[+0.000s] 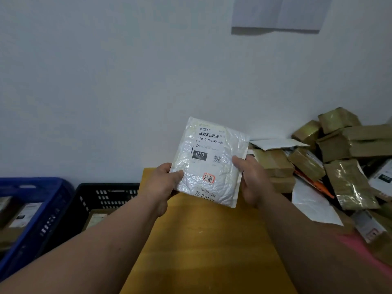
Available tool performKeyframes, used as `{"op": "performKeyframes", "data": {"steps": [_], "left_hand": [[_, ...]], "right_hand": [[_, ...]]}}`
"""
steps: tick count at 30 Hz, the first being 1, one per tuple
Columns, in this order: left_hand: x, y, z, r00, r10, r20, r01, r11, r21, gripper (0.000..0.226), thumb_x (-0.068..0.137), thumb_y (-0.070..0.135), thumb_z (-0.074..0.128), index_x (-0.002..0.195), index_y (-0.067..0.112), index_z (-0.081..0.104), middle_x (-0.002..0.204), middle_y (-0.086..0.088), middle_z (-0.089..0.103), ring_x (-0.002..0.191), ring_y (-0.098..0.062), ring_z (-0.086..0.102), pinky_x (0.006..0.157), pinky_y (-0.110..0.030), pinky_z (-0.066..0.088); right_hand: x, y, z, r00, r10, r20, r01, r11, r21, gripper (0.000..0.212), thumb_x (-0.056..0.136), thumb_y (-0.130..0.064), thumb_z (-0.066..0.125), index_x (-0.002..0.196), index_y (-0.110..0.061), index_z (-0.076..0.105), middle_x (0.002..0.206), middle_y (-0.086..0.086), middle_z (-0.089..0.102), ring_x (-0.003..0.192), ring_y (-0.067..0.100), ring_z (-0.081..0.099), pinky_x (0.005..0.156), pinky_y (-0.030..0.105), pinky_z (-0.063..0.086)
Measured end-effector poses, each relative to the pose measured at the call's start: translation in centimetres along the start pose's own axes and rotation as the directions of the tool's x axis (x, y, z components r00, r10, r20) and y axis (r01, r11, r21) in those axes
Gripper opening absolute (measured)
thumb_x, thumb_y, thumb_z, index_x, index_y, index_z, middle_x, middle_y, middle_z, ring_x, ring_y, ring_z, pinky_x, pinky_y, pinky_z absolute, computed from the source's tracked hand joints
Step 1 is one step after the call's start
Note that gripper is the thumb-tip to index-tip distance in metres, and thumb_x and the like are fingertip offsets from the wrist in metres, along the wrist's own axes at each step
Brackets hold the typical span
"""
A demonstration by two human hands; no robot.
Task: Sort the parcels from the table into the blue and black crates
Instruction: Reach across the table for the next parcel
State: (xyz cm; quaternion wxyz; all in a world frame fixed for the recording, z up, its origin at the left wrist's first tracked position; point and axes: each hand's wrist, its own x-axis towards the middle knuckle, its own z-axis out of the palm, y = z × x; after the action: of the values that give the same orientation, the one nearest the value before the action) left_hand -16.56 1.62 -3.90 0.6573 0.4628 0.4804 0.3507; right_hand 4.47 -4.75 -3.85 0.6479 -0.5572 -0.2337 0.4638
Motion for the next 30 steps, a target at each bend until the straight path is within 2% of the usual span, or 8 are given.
{"op": "performKeyframes", "data": {"steps": [8, 12, 14, 21, 24, 26, 28, 30], "left_hand": [[-0.9, -2.8, -2.8, 0.987, -0.070, -0.147, 0.072, 0.997, 0.011, 0.017, 0.092, 0.001, 0.056, 0.104, 0.012, 0.062, 0.100, -0.011, 0.071, 0.084, -0.027, 0.072, 0.068, -0.034, 0.059], [-2.3, -4.4, -6.6, 0.970, -0.090, -0.227, 0.099, 0.995, 0.027, 0.020, 0.091, 0.000, 0.054, 0.096, 0.017, 0.062, 0.097, -0.009, 0.071, 0.082, -0.026, 0.071, 0.057, -0.030, 0.056], [-3.1, -4.8, -9.8, 0.959, -0.091, -0.269, 0.108, 0.993, 0.050, 0.021, 0.090, 0.001, 0.053, 0.097, 0.018, 0.063, 0.096, -0.010, 0.071, 0.083, -0.029, 0.071, 0.060, -0.035, 0.058], [-6.0, -4.7, -24.5, 0.924, -0.110, -0.365, 0.146, 0.987, 0.073, 0.022, 0.089, 0.001, 0.053, 0.091, 0.019, 0.064, 0.090, -0.009, 0.071, 0.082, -0.027, 0.070, 0.069, -0.042, 0.061], [-7.5, -5.3, -32.2, 0.902, -0.110, -0.418, 0.176, 0.977, 0.121, 0.021, 0.087, 0.000, 0.055, 0.100, 0.012, 0.066, 0.086, -0.006, 0.071, 0.072, -0.020, 0.068, 0.049, -0.024, 0.053], [-8.9, -6.1, -37.7, 0.883, -0.110, -0.456, 0.218, 0.957, 0.191, 0.023, 0.086, 0.002, 0.057, 0.104, 0.012, 0.067, 0.091, -0.006, 0.071, 0.079, -0.022, 0.068, 0.058, -0.026, 0.056], [-10.2, -6.6, -42.9, 0.862, -0.131, -0.490, 0.271, 0.935, 0.227, 0.026, 0.084, 0.003, 0.058, 0.108, 0.010, 0.067, 0.102, -0.012, 0.069, 0.093, -0.031, 0.066, 0.082, -0.043, 0.057], [-11.3, -7.3, -47.3, 0.835, -0.173, -0.522, 0.329, 0.918, 0.222, 0.027, 0.084, 0.002, 0.058, 0.108, 0.010, 0.066, 0.105, -0.015, 0.068, 0.097, -0.034, 0.065, 0.089, -0.049, 0.055]], "right_hand": [[-0.2, 4.3, 2.8, 0.998, 0.036, 0.054, -0.019, 0.959, -0.284, 0.026, 0.094, -0.006, 0.058, 0.099, -0.031, 0.053, 0.112, 0.010, 0.065, 0.093, 0.032, 0.070, 0.077, 0.053, 0.059], [-0.8, 6.6, 6.2, 0.976, 0.175, 0.127, -0.139, 0.957, -0.256, 0.033, 0.093, 0.003, 0.053, 0.115, -0.021, 0.054, 0.103, 0.010, 0.070, 0.082, 0.030, 0.073, 0.068, 0.049, 0.060], [-1.6, 7.8, 9.0, 0.948, 0.258, 0.187, -0.205, 0.943, -0.263, 0.045, 0.092, 0.008, 0.047, 0.123, -0.023, 0.047, 0.107, 0.012, 0.067, 0.086, 0.035, 0.072, 0.074, 0.055, 0.058], [-5.4, 13.7, 21.9, 0.900, 0.322, 0.295, -0.192, 0.899, -0.394, 0.058, 0.091, 0.012, 0.045, 0.130, -0.031, 0.041, 0.114, 0.009, 0.064, 0.088, 0.032, 0.071, 0.060, 0.040, 0.058], [-7.4, 18.0, 28.5, 0.899, 0.325, 0.294, -0.187, 0.891, -0.414, 0.058, 0.088, 0.013, 0.047, 0.128, -0.028, 0.045, 0.113, 0.007, 0.065, 0.095, 0.031, 0.069, 0.074, 0.047, 0.059], [-9.3, 21.6, 33.0, 0.889, 0.349, 0.297, -0.204, 0.882, -0.425, 0.056, 0.085, 0.014, 0.048, 0.126, -0.024, 0.048, 0.115, 0.009, 0.065, 0.100, 0.032, 0.066, 0.085, 0.053, 0.056], [-11.4, 24.9, 37.1, 0.873, 0.389, 0.296, -0.240, 0.869, -0.433, 0.054, 0.084, 0.014, 0.049, 0.122, -0.023, 0.050, 0.117, 0.010, 0.064, 0.102, 0.031, 0.065, 0.089, 0.054, 0.054], [-13.3, 27.6, 40.6, 0.847, 0.437, 0.302, -0.278, 0.850, -0.448, 0.057, 0.084, 0.013, 0.049, 0.128, -0.023, 0.047, 0.121, 0.009, 0.062, 0.106, 0.030, 0.063, 0.090, 0.052, 0.054]]}}
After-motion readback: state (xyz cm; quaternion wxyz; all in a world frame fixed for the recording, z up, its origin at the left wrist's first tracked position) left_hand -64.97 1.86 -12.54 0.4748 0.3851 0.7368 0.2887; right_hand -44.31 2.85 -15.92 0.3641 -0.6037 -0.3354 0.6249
